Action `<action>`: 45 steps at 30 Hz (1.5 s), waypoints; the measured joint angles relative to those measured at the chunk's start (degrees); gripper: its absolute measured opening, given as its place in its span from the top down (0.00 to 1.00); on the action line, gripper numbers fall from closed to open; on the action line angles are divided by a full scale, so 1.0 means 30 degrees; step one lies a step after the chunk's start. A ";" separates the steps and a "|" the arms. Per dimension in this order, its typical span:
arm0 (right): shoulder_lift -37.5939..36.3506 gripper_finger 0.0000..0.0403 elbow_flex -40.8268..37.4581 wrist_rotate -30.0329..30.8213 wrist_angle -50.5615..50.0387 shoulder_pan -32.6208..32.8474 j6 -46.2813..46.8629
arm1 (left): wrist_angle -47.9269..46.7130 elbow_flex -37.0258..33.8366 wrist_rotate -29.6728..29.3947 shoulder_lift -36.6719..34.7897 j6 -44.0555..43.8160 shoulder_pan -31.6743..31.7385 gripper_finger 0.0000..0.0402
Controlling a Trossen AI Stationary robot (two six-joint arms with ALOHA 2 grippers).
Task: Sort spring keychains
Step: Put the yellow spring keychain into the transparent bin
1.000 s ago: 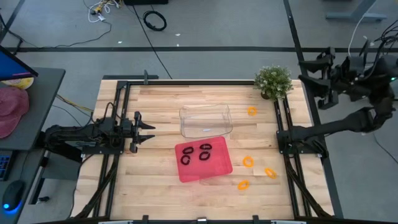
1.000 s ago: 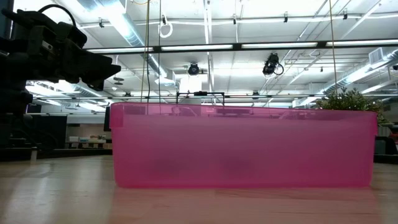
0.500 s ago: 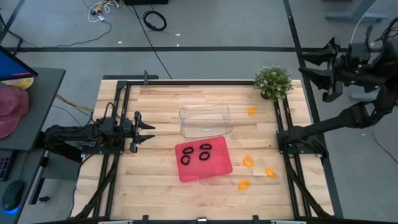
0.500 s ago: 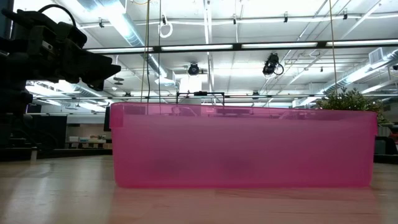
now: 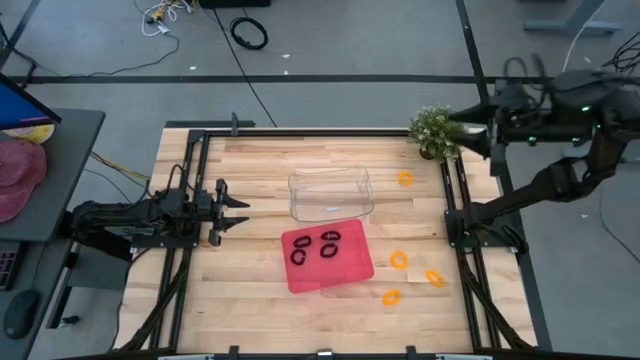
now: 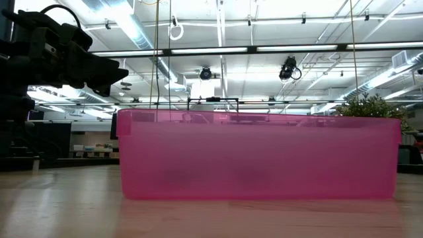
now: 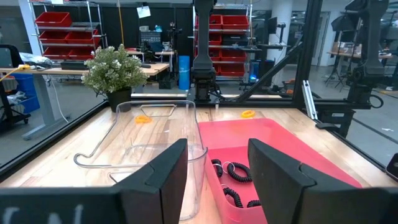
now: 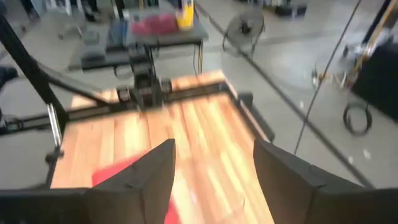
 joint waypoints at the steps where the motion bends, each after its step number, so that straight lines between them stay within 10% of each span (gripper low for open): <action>1: 0.0134 0.45 0.0008 0.0000 -0.0435 0.0000 0.0117 | 0.0000 0.0000 0.0000 0.0000 0.0000 0.0000 0.57; 31: 0.4551 0.45 -0.0208 -0.2829 -0.2295 0.1349 0.2191 | 0.0000 -0.0004 0.0000 0.0005 0.0000 0.0004 0.57; 45: 0.4597 0.45 -0.5753 -0.3373 -0.2328 0.3138 0.3630 | 0.0000 0.0000 -0.0007 0.0007 0.0000 0.0004 0.57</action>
